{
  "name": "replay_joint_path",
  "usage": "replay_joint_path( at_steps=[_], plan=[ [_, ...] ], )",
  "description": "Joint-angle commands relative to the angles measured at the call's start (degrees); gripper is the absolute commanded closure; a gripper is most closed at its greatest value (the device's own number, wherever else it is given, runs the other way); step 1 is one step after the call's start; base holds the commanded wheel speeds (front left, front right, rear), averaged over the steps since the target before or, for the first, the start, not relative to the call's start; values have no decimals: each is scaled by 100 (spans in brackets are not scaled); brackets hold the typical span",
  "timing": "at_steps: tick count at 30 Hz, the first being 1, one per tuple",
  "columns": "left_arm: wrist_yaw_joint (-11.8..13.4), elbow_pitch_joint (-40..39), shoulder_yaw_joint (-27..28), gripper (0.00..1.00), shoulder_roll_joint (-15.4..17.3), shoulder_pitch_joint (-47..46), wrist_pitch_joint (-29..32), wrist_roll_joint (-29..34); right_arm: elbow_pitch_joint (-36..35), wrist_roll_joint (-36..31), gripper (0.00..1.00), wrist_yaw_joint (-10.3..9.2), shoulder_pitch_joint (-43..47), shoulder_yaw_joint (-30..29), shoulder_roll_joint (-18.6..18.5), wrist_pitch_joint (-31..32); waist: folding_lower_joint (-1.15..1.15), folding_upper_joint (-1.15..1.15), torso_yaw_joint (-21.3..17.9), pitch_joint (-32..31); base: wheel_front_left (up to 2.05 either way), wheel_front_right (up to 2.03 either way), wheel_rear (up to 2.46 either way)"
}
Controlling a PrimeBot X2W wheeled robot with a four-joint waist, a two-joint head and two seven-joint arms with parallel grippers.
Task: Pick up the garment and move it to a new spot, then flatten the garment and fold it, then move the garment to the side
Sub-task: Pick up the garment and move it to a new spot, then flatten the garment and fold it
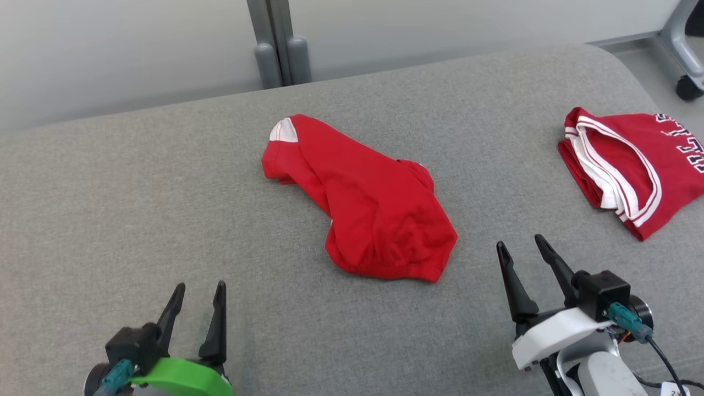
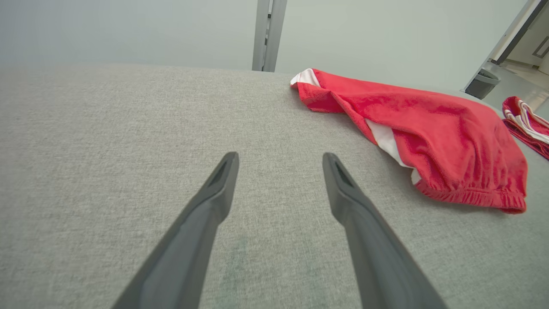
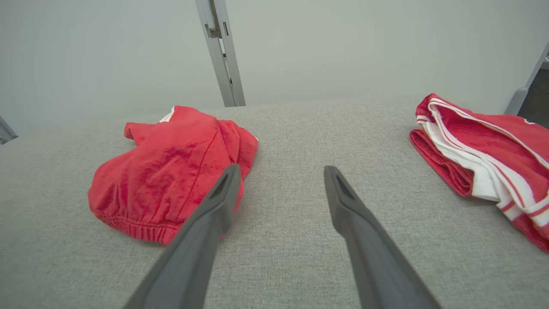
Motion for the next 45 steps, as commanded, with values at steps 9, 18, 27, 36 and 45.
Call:
replay_joint_path(
  at_steps=[9, 18, 27, 36, 45],
  plan=[
    [11, -296, 595, 0, -418, 845, -1, 570, 185, 18, 0, -9, 459, -29, -21, -2, 0, 0, 427, -487, 0, 0, 0],
    [11, -300, 512, 0, -465, 648, -1, 526, 106, -262, 0, -9, 167, 499, -17, -2, 0, 0, 644, -272, 0, 0, 0],
    [11, -216, 237, 0, -434, 278, -1, 306, 883, -367, 0, -10, -1033, 1948, -26, -2, 0, 0, 1164, 150, 0, 0, 0],
    [11, -105, 59, 0, -359, 5, -1, 60, 2544, -269, 0, -10, -1957, 2334, -23, 124, 0, 0, 1699, 577, 0, 0, 0],
    [11, -66, -1, 0, -356, -126, -1, -37, 3335, 25, 100, -3, -2032, 2611, -10, 387, 0, 0, 1870, 757, 0, 0, 0]
  ],
)
